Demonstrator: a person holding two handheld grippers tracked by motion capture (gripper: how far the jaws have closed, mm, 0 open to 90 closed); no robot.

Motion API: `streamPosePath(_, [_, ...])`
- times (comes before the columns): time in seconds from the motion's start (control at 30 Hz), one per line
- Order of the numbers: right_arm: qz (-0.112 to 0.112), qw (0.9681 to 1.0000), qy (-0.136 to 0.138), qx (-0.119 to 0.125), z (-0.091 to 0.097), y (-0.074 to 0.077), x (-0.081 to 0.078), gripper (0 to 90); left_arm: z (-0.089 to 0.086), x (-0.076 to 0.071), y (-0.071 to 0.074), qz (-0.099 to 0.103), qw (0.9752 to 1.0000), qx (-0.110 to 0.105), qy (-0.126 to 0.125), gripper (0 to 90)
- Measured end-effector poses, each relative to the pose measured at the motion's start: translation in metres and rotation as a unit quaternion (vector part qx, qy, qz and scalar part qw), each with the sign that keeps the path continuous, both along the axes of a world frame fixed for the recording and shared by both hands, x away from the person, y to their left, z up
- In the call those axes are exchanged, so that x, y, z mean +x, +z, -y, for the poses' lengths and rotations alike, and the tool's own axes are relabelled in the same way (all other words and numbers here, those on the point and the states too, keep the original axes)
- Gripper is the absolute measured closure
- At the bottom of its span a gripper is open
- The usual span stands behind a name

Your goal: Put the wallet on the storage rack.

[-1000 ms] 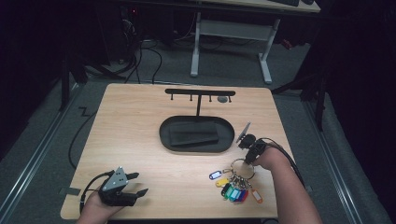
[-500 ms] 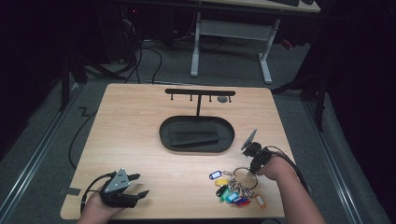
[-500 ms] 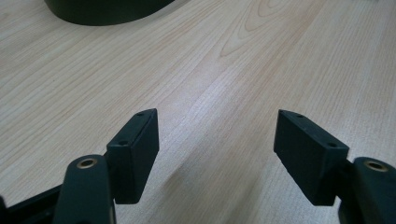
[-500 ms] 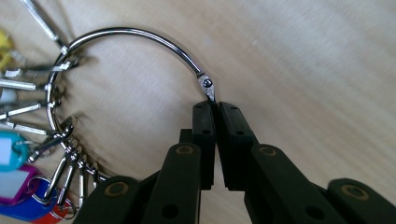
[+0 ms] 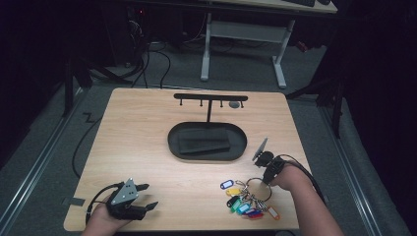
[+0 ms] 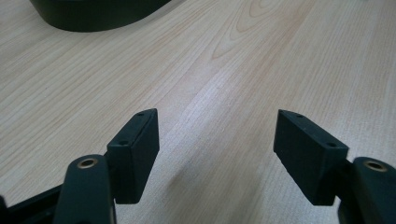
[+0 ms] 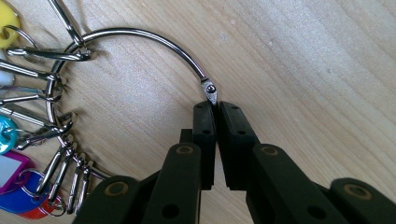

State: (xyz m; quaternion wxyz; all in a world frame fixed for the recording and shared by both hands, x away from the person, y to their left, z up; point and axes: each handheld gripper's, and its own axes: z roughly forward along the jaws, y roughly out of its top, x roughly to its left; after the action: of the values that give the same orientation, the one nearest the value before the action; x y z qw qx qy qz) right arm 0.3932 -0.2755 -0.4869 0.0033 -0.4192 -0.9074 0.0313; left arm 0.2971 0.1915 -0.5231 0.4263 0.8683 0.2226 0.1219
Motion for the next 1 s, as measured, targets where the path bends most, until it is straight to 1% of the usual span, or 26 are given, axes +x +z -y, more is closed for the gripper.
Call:
streamPosePath(0.03, [0.000, 1.0000, -0.002, 0.003, 0.000, 0.000, 0.000, 86.2, 0.000, 0.000, 0.000, 0.001, 1.0000, 0.000, -0.001, 31.8])
streamPosePath(0.1, [0.003, 1.0000, 0.000, 0.000, 0.000, 0.000, -0.001, 86.9, 0.000, -0.001, 0.000, 0.003, 1.0000, 0.001, -0.002, 31.8])
streamPosePath(0.17, [0.006, 0.9999, 0.013, 0.000, 0.000, 0.000, -0.001, 87.2, 0.000, -0.002, 0.001, 0.006, 1.0000, -0.001, -0.003, 32.0])
streamPosePath(0.23, [0.005, 1.0000, 0.008, -0.001, 0.000, 0.000, -0.002, 87.3, 0.000, -0.003, 0.002, 0.009, 1.0000, -0.001, -0.004, 32.1])
streamPosePath(0.33, [0.006, 0.9999, 0.007, -0.002, 0.000, 0.000, -0.001, 87.5, 0.000, -0.003, 0.002, 0.010, 0.9999, -0.003, -0.004, 32.2])
streamPosePath(0.37, [0.010, 0.9999, 0.009, -0.008, -0.002, 0.000, -0.003, 87.5, 0.000, -0.003, 0.003, 0.011, 0.9999, -0.003, -0.004, 32.2])
streamPosePath(0.4, [0.010, 0.9999, 0.009, -0.008, -0.002, 0.000, -0.003, 87.5, 0.000, -0.003, 0.002, 0.011, 0.9999, -0.005, -0.003, 32.2])
streamPosePath(0.47, [0.013, 0.9995, 0.019, -0.022, -0.005, 0.001, -0.004, 87.4, -0.001, -0.002, 0.003, 0.010, 0.9999, -0.006, -0.003, 32.4])
streamPosePath(0.5, [0.018, 0.9993, 0.024, -0.022, -0.005, 0.004, -0.005, 87.5, -0.001, -0.002, 0.002, 0.010, 0.9999, -0.007, -0.002, 32.6])
streamPosePath(0.53, [0.025, 0.9995, 0.015, -0.014, -0.007, 0.011, -0.007, 87.5, -0.001, -0.001, 0.002, 0.011, 0.9999, -0.007, -0.001, 32.7])
streamPosePath(0.57, [0.029, 0.9995, 0.012, -0.008, -0.007, 0.019, -0.008, 87.5, -0.001, -0.001, 0.002, 0.010, 0.9999, -0.008, -0.001, 32.6])
streamPosePath(0.6, [0.035, 0.9994, 0.009, -0.005, -0.008, 0.025, -0.010, 87.5, -0.001, -0.001, 0.002, 0.009, 0.9999, -0.008, -0.001, 32.6])
streamPosePath(0.63, [0.039, 0.9992, 0.011, -0.001, -0.008, 0.030, -0.011, 87.4, -0.001, -0.001, 0.002, 0.010, 0.9999, -0.010, 0.002, 32.5])
streamPosePath(0.67, [0.044, 0.9989, 0.013, 0.003, -0.008, 0.040, -0.013, 87.4, -0.001, -0.001, 0.002, 0.011, 0.9999, -0.011, 0.004, 32.3])
streamPosePath(0.7, [0.049, 0.9987, 0.011, 0.005, -0.009, 0.046, -0.014, 87.5, -0.001, -0.001, 0.003, 0.011, 0.9998, -0.013, 0.005, 32.1])
streamPosePath(0.73, [0.055, 0.9984, 0.008, 0.011, -0.010, 0.056, -0.017, 87.5, -0.001, -0.001, 0.003, 0.012, 0.9998, -0.015, 0.005, 32.1])
streamPosePath(0.77, [0.060, 0.9980, 0.012, 0.016, -0.010, 0.063, -0.018, 87.6, -0.001, -0.001, 0.003, 0.012, 0.9998, -0.015, 0.004, 32.1])
streamPosePath(0.8, [0.064, 0.9978, 0.008, 0.017, -0.012, 0.070, -0.020, 87.6, -0.001, -0.001, 0.003, 0.011, 0.9998, -0.014, 0.004, 32.1])
streamPosePath(0.83, [0.069, 0.9973, 0.013, 0.019, -0.013, 0.076, -0.022, 87.7, -0.001, 0.000, 0.003, 0.011, 0.9998, -0.015, 0.004, 32.1])
streamPosePath(0.87, [0.071, 0.9972, 0.008, 0.023, -0.014, 0.082, -0.024, 87.7, -0.001, 0.000, 0.003, 0.011, 0.9998, -0.014, 0.001, 32.1])
streamPosePath(0.9, [0.073, 0.9970, 0.007, 0.022, -0.015, 0.090, -0.026, 87.7, 0.000, 0.000, 0.003, 0.011, 0.9999, -0.013, 0.001, 32.1])
streamPosePath(0.93, [0.079, 0.9965, 0.013, 0.023, -0.015, 0.094, -0.026, 87.7, 0.000, 0.000, 0.003, 0.011, 0.9999, -0.013, 0.001, 32.1])
streamPosePath(0.97, [0.081, 0.9964, 0.016, 0.022, -0.016, 0.098, -0.027, 87.7, 0.000, 0.000, 0.003, 0.011, 0.9998, -0.013, 0.001, 32.1])
streamPosePath(1.0, [0.084, 0.9961, 0.015, 0.023, -0.016, 0.104, -0.029, 87.8, 0.000, 0.000, 0.003, 0.011, 0.9998, -0.014, 0.001, 32.1])
